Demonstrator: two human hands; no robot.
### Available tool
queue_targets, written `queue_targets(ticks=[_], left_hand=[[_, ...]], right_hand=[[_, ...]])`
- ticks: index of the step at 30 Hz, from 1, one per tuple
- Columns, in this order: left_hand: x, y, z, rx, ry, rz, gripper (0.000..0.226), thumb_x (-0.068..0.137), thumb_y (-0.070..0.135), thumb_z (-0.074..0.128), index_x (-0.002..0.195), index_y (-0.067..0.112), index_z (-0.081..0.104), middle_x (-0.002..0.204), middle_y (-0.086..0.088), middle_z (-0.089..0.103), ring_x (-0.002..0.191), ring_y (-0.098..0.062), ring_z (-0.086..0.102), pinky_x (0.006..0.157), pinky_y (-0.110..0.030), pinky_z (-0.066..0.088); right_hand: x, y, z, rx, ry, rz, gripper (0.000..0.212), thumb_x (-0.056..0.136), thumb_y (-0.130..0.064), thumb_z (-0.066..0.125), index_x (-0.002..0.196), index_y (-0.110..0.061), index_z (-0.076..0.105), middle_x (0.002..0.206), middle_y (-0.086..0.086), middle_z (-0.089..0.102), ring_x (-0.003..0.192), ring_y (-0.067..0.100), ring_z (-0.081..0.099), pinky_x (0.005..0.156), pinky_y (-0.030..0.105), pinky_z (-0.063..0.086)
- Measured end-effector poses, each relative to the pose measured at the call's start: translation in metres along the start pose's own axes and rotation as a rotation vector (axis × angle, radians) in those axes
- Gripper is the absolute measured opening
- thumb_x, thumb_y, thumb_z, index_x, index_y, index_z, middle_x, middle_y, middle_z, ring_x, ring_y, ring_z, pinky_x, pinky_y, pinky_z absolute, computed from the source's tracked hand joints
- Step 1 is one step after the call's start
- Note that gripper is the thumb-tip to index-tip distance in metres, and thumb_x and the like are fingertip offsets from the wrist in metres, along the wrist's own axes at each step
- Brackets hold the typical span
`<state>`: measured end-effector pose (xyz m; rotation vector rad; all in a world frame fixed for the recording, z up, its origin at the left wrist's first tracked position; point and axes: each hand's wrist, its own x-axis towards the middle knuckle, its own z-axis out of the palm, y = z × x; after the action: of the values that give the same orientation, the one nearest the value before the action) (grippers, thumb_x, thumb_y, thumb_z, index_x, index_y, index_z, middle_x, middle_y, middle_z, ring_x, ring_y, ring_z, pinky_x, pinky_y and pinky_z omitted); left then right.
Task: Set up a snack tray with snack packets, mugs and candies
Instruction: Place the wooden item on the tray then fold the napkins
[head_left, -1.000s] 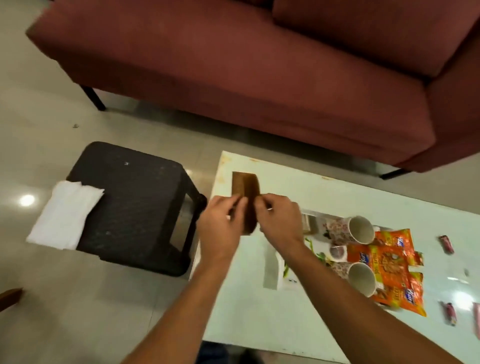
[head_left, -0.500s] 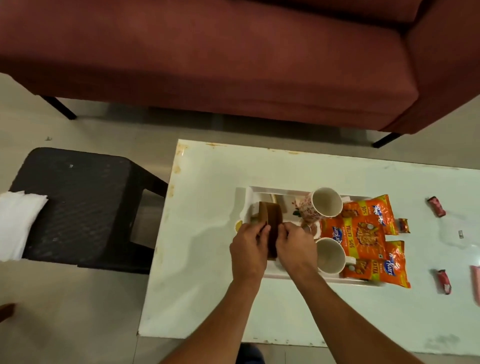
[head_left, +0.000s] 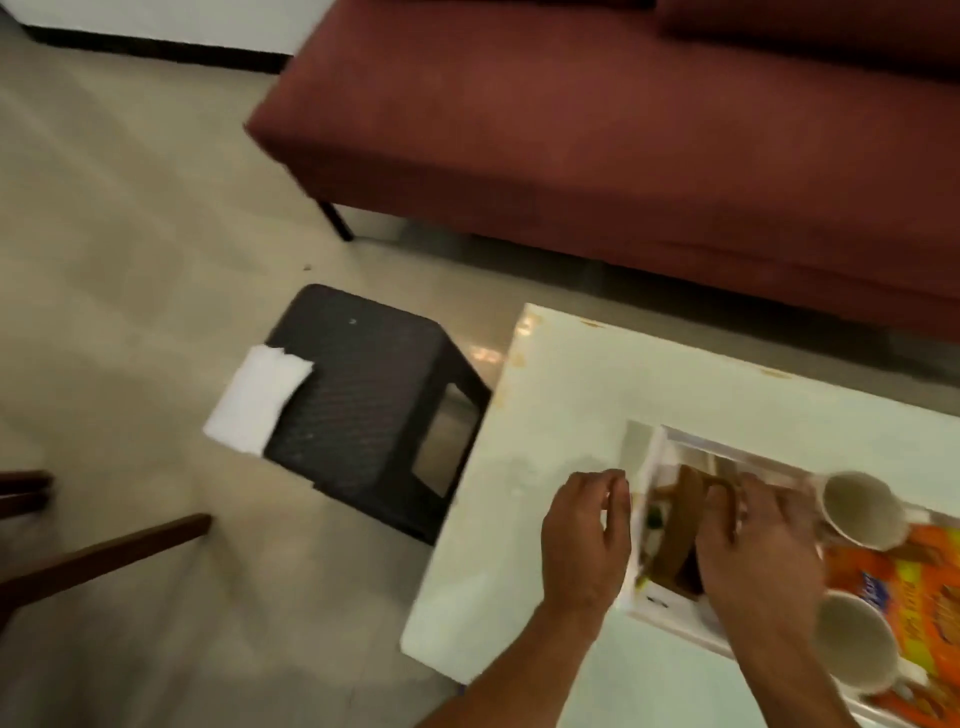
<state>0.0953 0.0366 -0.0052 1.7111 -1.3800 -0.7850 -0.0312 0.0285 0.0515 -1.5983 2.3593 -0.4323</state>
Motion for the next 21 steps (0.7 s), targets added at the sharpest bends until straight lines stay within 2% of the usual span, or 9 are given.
queue_targets(ticks=[2, 4, 8, 10, 12, 14, 15, 18, 21], left_hand=[[0.022, -0.02, -0.04, 0.03, 0.103, 0.026, 0.028, 0.104, 0.035, 0.048, 0.115, 0.021, 0.07, 0.105, 0.009, 0.07, 0.097, -0.006, 0.063, 0.083, -0.025, 0.055], [0.049, -0.044, -0.086, 0.075, 0.231, 0.002, 0.024, 0.103, 0.03, 0.051, 0.114, 0.02, 0.07, 0.107, 0.007, 0.069, 0.099, -0.011, 0.063, 0.084, -0.032, 0.054], [0.101, -0.105, -0.195, 0.139, 0.499, -0.207, 0.022, 0.099, 0.023, 0.056, 0.115, 0.018, 0.07, 0.109, 0.002, 0.068, 0.104, -0.016, 0.062, 0.093, -0.041, 0.052], [0.118, -0.136, -0.248, 0.21, 0.543, -0.329, 0.025, 0.1, 0.025, 0.056, 0.121, 0.019, 0.068, 0.117, -0.001, 0.066, 0.11, -0.019, 0.061, 0.099, -0.04, 0.051], [0.133, -0.165, -0.295, 0.34, 0.517, -0.413, 0.029, 0.1, 0.027, 0.054, 0.126, 0.022, 0.066, 0.127, -0.002, 0.062, 0.119, -0.021, 0.058, 0.1, -0.033, 0.047], [0.149, -0.192, -0.331, 0.481, 0.458, -0.45, 0.034, 0.102, 0.031, 0.05, 0.133, 0.026, 0.061, 0.137, -0.001, 0.057, 0.126, -0.019, 0.052, 0.099, -0.03, 0.044], [0.157, -0.205, -0.346, 0.516, 0.43, -0.471, 0.037, 0.103, 0.034, 0.047, 0.138, 0.026, 0.057, 0.142, -0.002, 0.054, 0.13, -0.02, 0.049, 0.102, -0.032, 0.044], [0.183, -0.242, -0.378, 0.465, 0.3, -0.583, 0.055, 0.104, 0.043, 0.043, 0.153, 0.02, 0.037, 0.153, -0.008, 0.044, 0.14, -0.029, 0.042, 0.112, -0.045, 0.04], [0.204, -0.268, -0.39, 0.369, 0.127, -0.715, 0.068, 0.101, 0.052, 0.044, 0.157, 0.015, 0.029, 0.152, -0.01, 0.049, 0.137, -0.033, 0.048, 0.11, -0.046, 0.04]], right_hand=[[-0.001, -0.045, 0.004, 0.108, -0.034, -0.092, 0.024, 0.098, -0.019, 0.055, 0.111, -0.005, 0.07, 0.107, 0.021, 0.069, 0.093, 0.039, 0.064, 0.079, 0.041, 0.051], [-0.007, -0.095, 0.02, 0.26, -0.188, -0.097, 0.024, 0.098, -0.02, 0.058, 0.114, -0.01, 0.072, 0.108, 0.014, 0.072, 0.084, 0.026, 0.065, 0.078, 0.031, 0.046], [-0.026, -0.201, 0.079, 0.459, -0.533, -0.05, 0.022, 0.095, -0.021, 0.063, 0.114, -0.016, 0.074, 0.107, 0.001, 0.073, 0.098, 0.022, 0.068, 0.085, 0.027, 0.046], [-0.039, -0.255, 0.115, 0.543, -0.712, 0.015, 0.024, 0.092, -0.028, 0.064, 0.112, -0.021, 0.074, 0.1, -0.006, 0.073, 0.097, 0.021, 0.069, 0.089, 0.035, 0.055], [-0.055, -0.304, 0.149, 0.604, -0.841, 0.077, 0.029, 0.088, -0.03, 0.064, 0.114, -0.024, 0.073, 0.094, -0.006, 0.074, 0.086, 0.018, 0.072, 0.085, 0.045, 0.062], [-0.067, -0.346, 0.176, 0.637, -0.93, 0.129, 0.032, 0.091, -0.025, 0.063, 0.121, -0.023, 0.07, 0.097, -0.004, 0.072, 0.083, 0.015, 0.07, 0.083, 0.042, 0.063], [-0.073, -0.365, 0.187, 0.65, -0.966, 0.157, 0.033, 0.092, -0.022, 0.062, 0.124, -0.022, 0.067, 0.1, -0.003, 0.071, 0.084, 0.014, 0.069, 0.084, 0.041, 0.063], [-0.083, -0.4, 0.22, 0.679, -1.025, 0.244, 0.035, 0.092, -0.018, 0.062, 0.127, -0.019, 0.064, 0.1, -0.003, 0.066, 0.085, 0.013, 0.064, 0.09, 0.042, 0.06], [-0.09, -0.412, 0.244, 0.63, -0.975, 0.266, 0.044, 0.087, -0.022, 0.064, 0.131, -0.02, 0.063, 0.108, -0.001, 0.068, 0.101, 0.02, 0.066, 0.096, 0.044, 0.056]])
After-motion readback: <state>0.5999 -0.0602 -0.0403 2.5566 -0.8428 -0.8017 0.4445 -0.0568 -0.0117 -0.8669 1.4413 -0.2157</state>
